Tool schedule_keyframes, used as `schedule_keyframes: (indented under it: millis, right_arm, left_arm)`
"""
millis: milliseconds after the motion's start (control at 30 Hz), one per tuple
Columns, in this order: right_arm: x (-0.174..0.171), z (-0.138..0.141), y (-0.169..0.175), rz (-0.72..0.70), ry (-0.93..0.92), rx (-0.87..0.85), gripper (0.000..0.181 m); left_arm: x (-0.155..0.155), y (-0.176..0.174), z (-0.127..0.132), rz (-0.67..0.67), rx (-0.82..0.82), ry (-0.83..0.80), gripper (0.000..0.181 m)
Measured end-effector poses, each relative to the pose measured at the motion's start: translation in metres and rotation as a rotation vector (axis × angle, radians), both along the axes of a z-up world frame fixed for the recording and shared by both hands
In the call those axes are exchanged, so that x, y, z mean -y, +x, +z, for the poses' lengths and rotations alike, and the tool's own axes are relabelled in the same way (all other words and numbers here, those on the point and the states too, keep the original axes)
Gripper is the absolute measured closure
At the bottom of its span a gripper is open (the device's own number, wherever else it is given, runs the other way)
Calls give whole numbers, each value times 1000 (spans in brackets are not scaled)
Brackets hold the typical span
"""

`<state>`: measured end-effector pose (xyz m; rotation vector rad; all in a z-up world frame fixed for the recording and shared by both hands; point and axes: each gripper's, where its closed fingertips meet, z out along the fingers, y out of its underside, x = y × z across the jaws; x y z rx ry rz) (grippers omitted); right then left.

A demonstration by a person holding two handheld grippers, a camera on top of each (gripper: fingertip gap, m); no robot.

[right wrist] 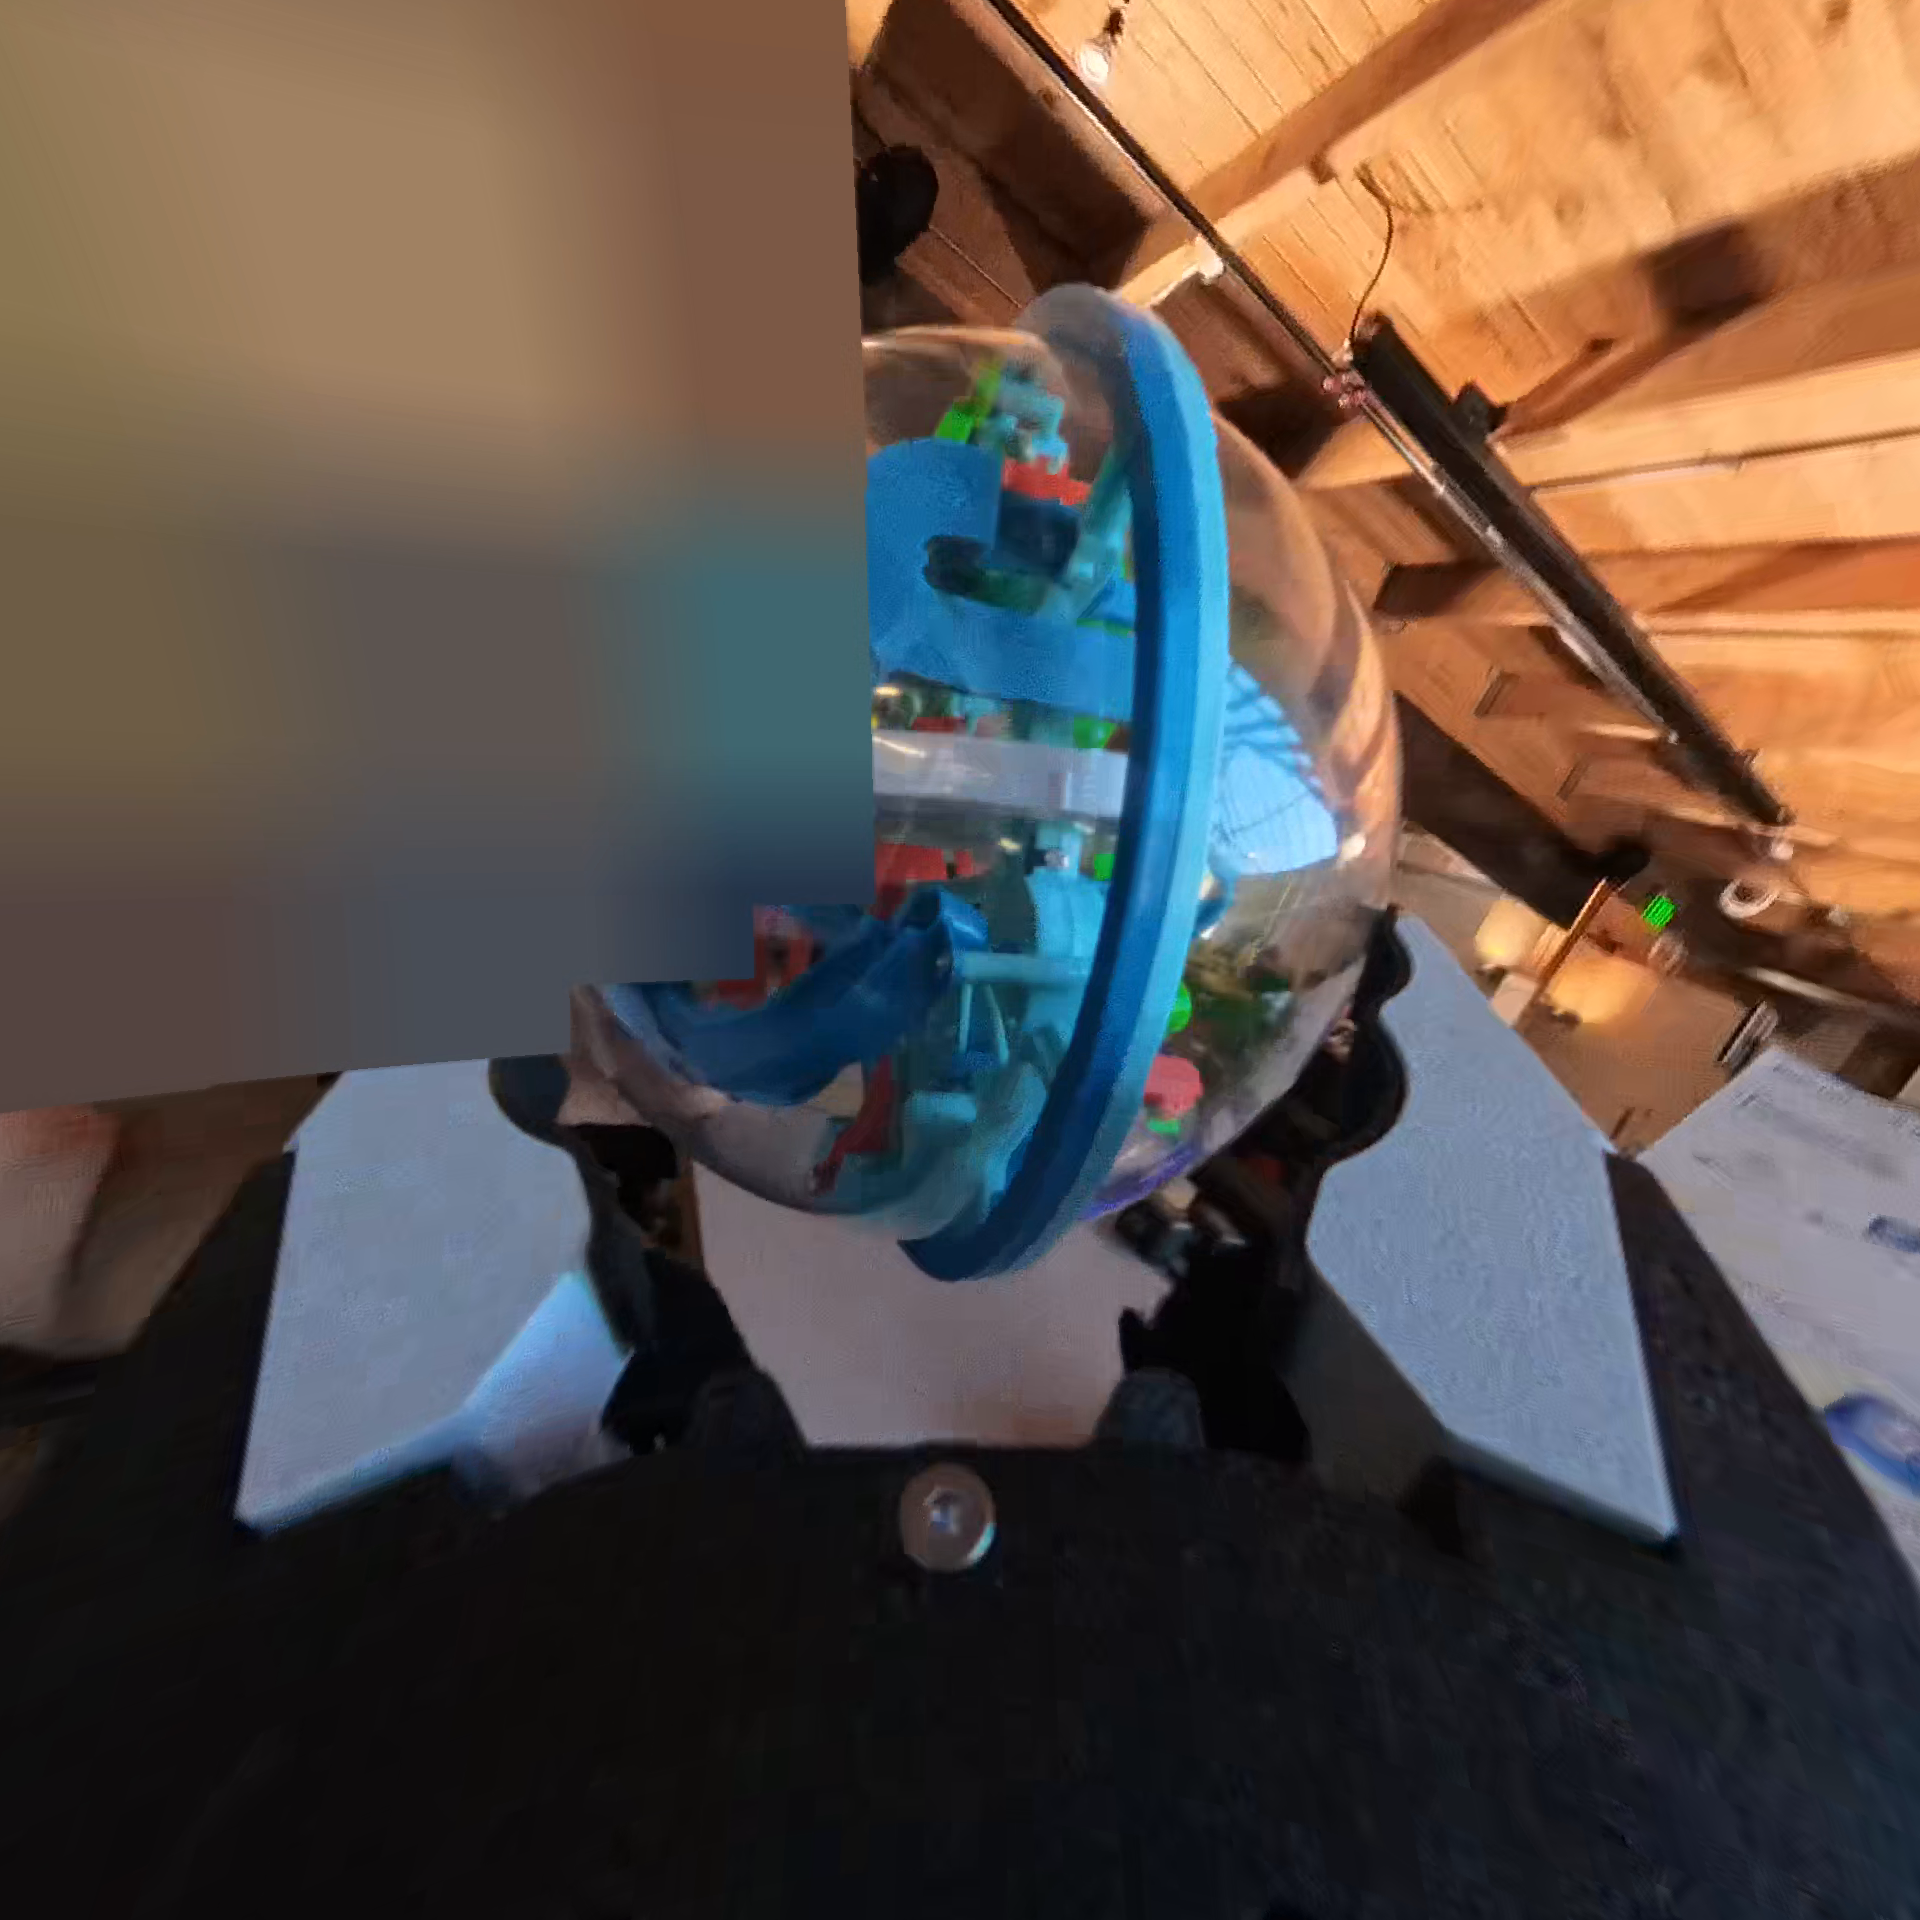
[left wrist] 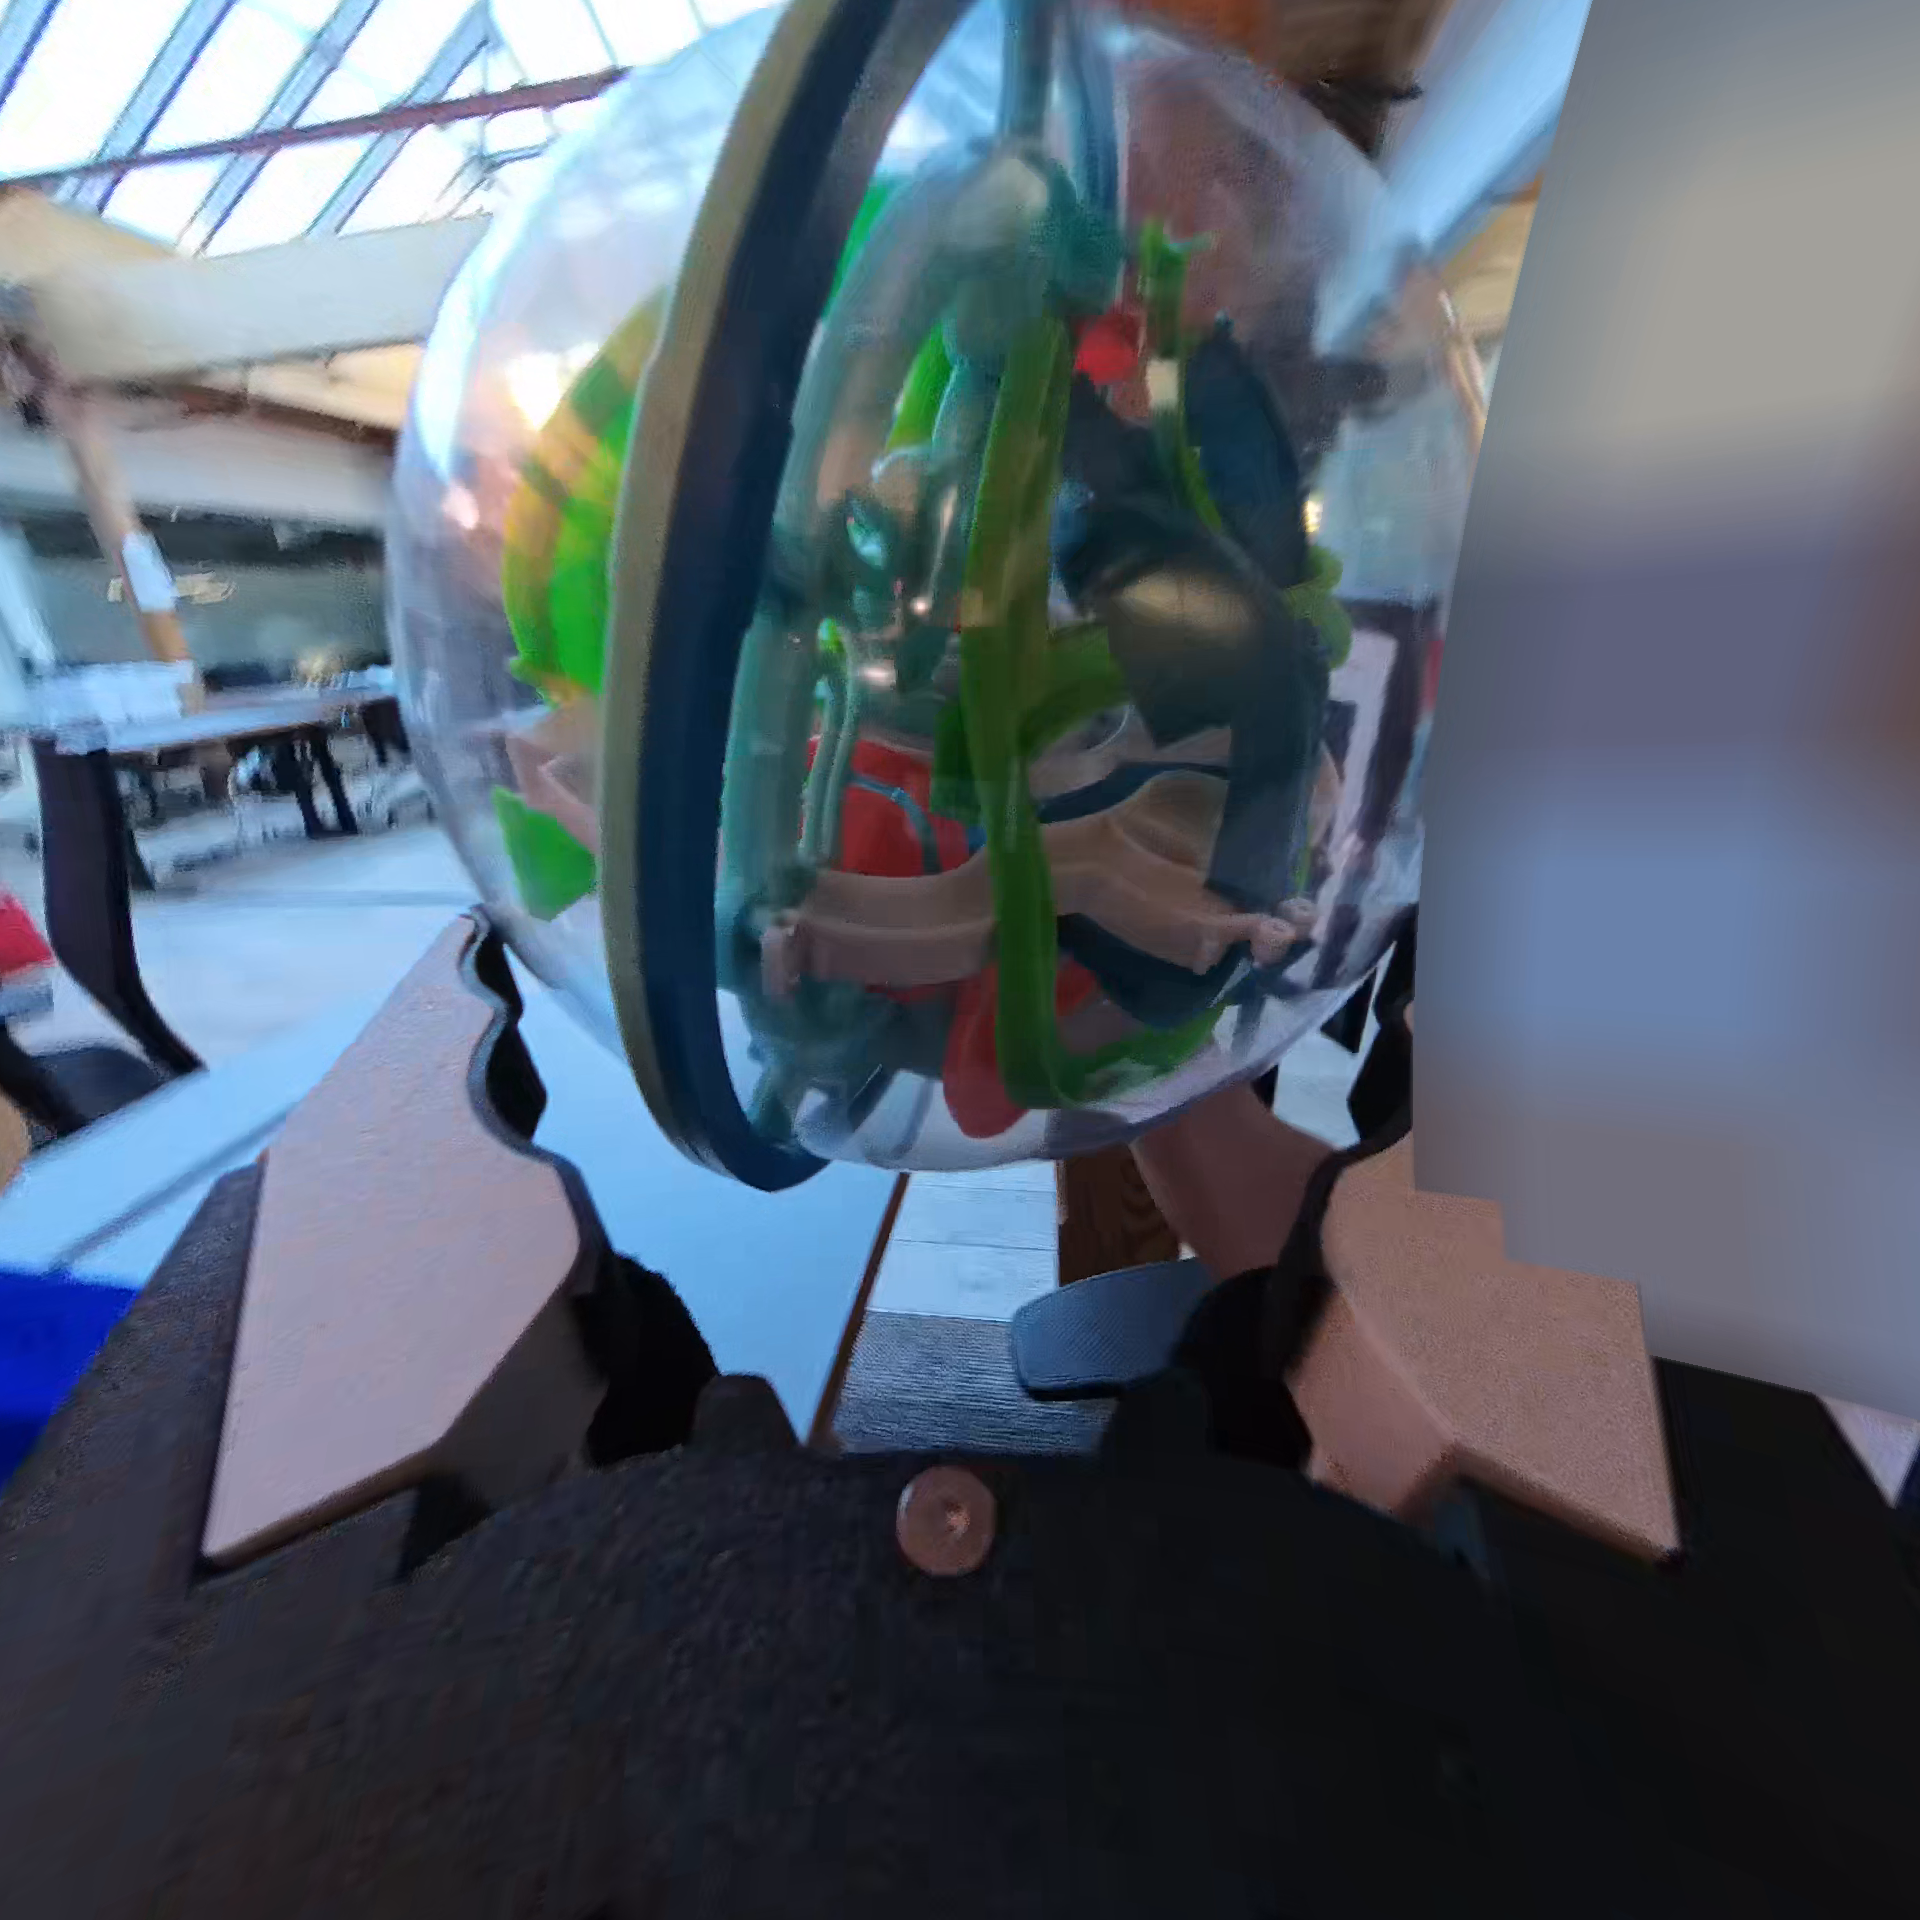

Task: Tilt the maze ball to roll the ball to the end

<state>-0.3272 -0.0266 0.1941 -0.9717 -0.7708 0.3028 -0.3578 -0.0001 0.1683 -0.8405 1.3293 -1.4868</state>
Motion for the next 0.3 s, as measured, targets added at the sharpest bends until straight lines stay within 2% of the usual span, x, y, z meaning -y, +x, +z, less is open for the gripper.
schedule_keyframes:
  millis: [67, 133, 300]
  right_arm:
    - [7, -7, -1, -27, 46, 96, 32]
    - [5, -14, 3, -40, 40, 141, 32]
    - [9, -9, 2, -33, 35, 121, 32]
  left_arm:
    - [8, -3, 3, 39, 83, 139, 25]
    - [10, -1, 2, 87, 91, 219, 26]
    - [11, 0, 0, 59, 56, 167, 25]
